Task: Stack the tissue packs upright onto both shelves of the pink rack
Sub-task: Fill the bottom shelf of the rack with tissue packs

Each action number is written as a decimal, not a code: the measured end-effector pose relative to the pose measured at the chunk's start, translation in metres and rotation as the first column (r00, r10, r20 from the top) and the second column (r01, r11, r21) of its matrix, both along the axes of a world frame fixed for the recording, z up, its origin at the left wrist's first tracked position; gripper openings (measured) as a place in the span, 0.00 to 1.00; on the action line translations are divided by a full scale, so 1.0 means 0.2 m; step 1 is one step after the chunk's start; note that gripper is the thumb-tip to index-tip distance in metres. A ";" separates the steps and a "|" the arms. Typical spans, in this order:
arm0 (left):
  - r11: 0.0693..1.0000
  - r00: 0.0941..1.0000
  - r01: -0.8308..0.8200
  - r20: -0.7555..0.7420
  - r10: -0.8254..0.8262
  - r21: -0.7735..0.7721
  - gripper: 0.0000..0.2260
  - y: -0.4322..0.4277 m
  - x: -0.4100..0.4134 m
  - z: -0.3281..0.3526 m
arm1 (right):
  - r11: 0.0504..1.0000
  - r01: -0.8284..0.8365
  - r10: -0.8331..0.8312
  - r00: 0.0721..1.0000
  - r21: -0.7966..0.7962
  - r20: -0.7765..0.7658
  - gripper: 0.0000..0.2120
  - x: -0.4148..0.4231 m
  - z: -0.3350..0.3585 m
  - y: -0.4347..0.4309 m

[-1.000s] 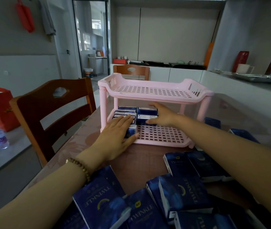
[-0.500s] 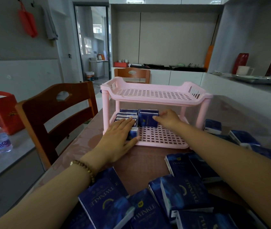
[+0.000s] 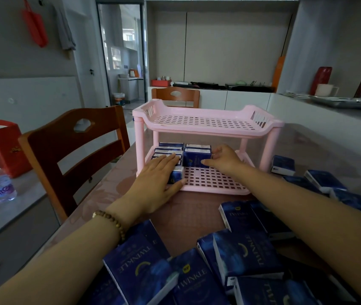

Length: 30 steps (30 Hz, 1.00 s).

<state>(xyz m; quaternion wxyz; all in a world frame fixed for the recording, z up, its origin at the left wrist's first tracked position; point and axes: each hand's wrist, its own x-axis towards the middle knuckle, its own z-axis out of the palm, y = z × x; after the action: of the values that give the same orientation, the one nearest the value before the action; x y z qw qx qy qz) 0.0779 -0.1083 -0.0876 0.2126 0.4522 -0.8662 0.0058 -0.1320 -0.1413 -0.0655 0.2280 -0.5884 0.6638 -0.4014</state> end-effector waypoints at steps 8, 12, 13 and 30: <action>1.000 1.000 0.009 0.007 -0.009 -0.007 0.32 -0.01 0.00 -0.01 | 0.998 -0.030 0.031 0.999 0.054 -0.018 0.14 -0.01 -0.02 0.00; 1.000 1.000 0.014 0.011 -0.014 0.001 0.33 0.00 0.00 0.00 | 0.999 -0.042 0.042 0.999 -0.022 -0.015 0.16 -0.03 0.01 0.01; 1.000 1.000 0.013 0.014 -0.013 -0.001 0.34 0.00 0.00 0.00 | 0.998 -0.043 0.042 0.999 -0.050 -0.012 0.17 -0.03 0.02 0.02; 1.000 1.000 0.017 0.015 -0.017 -0.020 0.34 -0.01 0.01 -0.01 | 0.984 -0.176 0.172 0.967 -0.005 -0.190 0.19 -0.03 0.01 0.00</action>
<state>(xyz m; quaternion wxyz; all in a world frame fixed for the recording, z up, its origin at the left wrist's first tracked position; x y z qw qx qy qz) 0.0795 -0.1098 -0.0897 0.2106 0.4426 -0.8715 0.0163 -0.1385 -0.1407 -0.0641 0.1921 -0.6821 0.6239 -0.3294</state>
